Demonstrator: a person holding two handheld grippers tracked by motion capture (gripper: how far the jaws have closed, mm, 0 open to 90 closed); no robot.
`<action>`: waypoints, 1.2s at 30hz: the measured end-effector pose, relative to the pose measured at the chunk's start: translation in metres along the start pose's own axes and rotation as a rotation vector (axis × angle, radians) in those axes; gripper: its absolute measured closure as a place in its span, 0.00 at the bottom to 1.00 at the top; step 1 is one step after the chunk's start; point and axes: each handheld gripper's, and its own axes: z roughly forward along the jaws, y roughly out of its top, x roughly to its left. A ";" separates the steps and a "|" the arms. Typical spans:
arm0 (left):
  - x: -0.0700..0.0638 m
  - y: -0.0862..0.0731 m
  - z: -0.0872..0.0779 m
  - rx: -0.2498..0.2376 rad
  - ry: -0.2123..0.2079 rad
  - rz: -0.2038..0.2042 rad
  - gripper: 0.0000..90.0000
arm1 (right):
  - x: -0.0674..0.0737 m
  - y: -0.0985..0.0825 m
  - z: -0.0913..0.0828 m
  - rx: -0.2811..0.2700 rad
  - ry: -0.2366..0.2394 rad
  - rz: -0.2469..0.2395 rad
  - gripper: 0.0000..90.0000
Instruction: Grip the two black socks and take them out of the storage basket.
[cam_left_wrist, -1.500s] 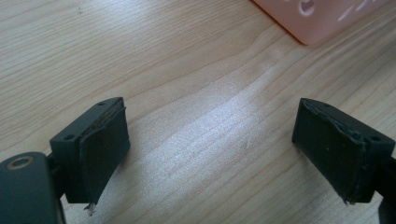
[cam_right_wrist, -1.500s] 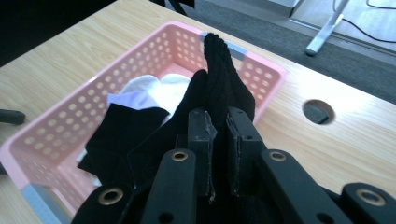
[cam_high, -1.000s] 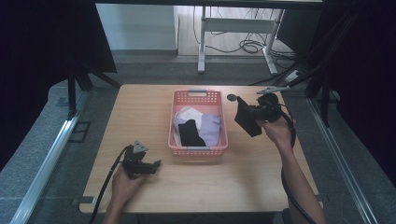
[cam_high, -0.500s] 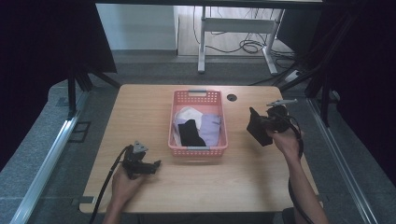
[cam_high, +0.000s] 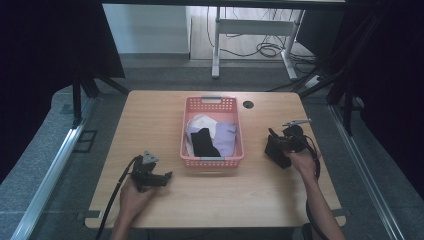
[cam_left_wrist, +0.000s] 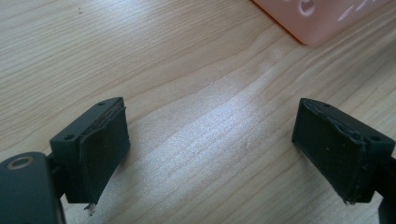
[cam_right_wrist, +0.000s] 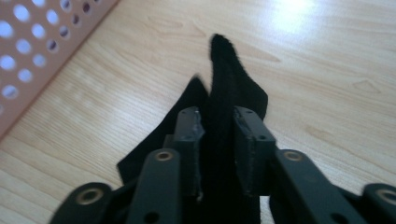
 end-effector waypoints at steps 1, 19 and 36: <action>0.000 0.000 0.000 0.000 0.000 0.000 0.12 | -0.001 0.001 -0.002 -0.012 0.005 0.005 0.78; 0.000 0.000 0.000 0.001 0.000 0.001 0.12 | 0.030 0.040 -0.031 -0.104 0.102 -0.041 0.65; 0.001 0.000 -0.001 0.009 0.000 0.011 0.12 | 0.104 0.084 -0.008 -0.113 0.254 -0.162 0.59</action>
